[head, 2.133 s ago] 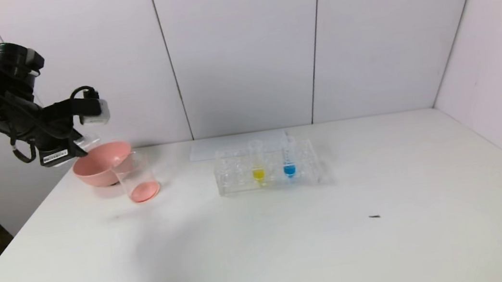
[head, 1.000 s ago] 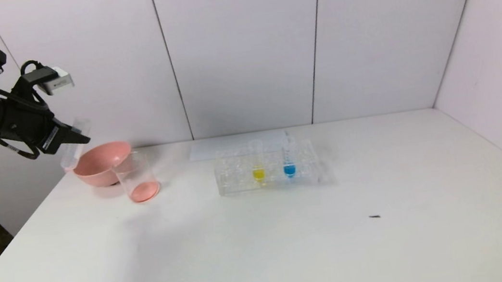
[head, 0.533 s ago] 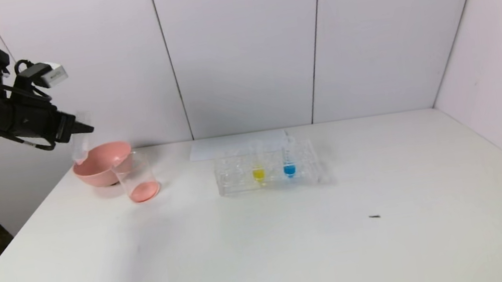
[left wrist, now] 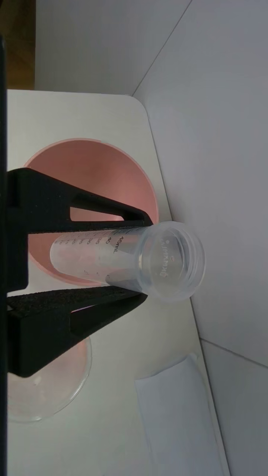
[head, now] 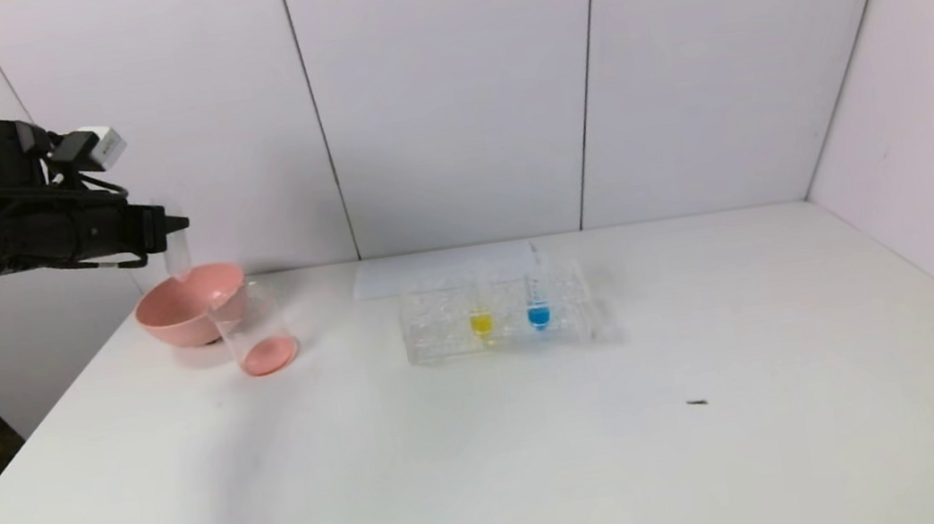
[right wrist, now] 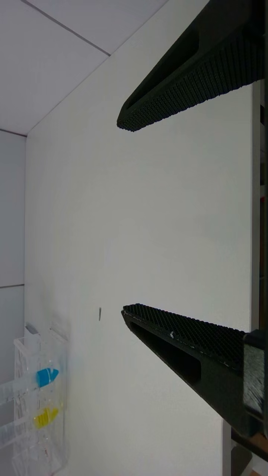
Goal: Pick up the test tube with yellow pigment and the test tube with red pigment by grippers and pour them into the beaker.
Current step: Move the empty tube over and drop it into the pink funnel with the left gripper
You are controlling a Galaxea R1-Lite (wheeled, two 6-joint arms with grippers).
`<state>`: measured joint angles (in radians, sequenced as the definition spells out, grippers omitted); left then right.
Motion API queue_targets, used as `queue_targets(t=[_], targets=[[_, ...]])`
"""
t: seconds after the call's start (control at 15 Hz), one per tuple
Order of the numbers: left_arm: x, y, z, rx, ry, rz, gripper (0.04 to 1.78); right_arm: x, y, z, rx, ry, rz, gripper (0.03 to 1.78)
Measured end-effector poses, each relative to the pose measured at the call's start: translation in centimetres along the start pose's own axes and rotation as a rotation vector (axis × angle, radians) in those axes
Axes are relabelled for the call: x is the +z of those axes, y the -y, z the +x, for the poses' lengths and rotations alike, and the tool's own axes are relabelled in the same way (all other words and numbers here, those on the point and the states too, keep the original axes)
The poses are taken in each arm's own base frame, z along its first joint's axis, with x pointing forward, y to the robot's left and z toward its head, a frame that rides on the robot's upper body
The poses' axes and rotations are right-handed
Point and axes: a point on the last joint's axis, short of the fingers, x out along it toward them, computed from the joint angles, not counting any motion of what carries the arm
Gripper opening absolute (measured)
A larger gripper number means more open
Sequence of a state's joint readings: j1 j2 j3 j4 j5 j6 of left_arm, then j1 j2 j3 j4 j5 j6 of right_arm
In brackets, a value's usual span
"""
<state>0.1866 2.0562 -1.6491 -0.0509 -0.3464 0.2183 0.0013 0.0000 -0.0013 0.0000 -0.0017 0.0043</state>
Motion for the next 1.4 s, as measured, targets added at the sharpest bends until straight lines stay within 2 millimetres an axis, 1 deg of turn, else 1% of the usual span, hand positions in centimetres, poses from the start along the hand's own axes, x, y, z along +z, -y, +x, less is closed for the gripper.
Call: queue_targets(t=[0.33,0.67,1.13,1.4], targets=[[-1.6,-0.7,2.8,0.029,0.038,-0.014,0.44,0.0,0.0,0.0,0.0,0.0,0.0,1.7],[-2.9,-1.1,4.9,0.029,0.049,-0.039,0.44,0.0,0.0,0.0,0.0,0.0,0.0,1.7],[-4.2,-1.9,6.9,0.034,0.036,-0.078,0.44,0.0,0.0,0.0,0.0,0.0,0.0,1.7],[-4.8,-2.9,7.4,0.053,0.032,-0.088,0.44,0.0,0.0,0.0,0.0,0.0,0.0,1.7]])
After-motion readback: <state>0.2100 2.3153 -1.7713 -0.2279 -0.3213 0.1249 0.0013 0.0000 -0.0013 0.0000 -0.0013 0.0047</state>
